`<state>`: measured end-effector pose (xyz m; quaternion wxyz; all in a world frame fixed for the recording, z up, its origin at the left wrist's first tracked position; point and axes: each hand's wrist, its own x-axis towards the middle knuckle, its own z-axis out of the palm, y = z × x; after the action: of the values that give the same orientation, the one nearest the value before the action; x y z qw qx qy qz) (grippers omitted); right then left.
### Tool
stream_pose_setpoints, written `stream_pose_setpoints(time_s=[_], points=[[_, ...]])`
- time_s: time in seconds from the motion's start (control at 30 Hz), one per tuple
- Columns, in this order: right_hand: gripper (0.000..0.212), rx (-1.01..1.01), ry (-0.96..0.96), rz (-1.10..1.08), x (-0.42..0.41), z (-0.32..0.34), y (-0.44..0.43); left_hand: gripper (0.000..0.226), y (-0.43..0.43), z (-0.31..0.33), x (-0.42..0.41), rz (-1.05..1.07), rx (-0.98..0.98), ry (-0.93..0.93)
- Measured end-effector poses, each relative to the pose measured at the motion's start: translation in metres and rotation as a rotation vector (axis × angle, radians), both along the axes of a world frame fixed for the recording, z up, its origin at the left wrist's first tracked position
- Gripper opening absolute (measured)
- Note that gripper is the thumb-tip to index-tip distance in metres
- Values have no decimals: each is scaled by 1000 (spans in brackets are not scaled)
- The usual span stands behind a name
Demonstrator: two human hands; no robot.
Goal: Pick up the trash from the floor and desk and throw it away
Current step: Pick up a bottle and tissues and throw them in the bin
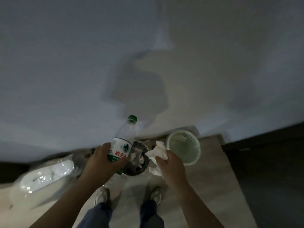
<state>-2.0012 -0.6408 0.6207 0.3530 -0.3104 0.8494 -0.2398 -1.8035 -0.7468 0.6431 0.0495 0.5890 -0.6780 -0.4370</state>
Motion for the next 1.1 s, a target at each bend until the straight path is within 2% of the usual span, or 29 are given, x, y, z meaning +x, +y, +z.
stream_pose_setpoints(time_s=[0.13,0.27,0.53,0.8,0.93,1.03,1.1], points=[[28,91,34,190,-21,-38,-17,46,22,-31,-1,155,45,-33],[25,129,42,261,-24,-85,-36,53,28,-69,2,250,75,-97],[27,167,125,341,5,-194,-59,64,32,-156,26,296,108,-146],[32,214,202,329,22,-308,-82,68,35,-258,46,285,177,-225],[39,212,115,320,25,-355,-97,66,27,-298,52,275,194,-217],[59,222,26,364,27,-375,-97,64,20,-315,57,272,194,-222],[61,237,-8,375,26,-383,-92,64,17,-323,59,261,195,-240]])
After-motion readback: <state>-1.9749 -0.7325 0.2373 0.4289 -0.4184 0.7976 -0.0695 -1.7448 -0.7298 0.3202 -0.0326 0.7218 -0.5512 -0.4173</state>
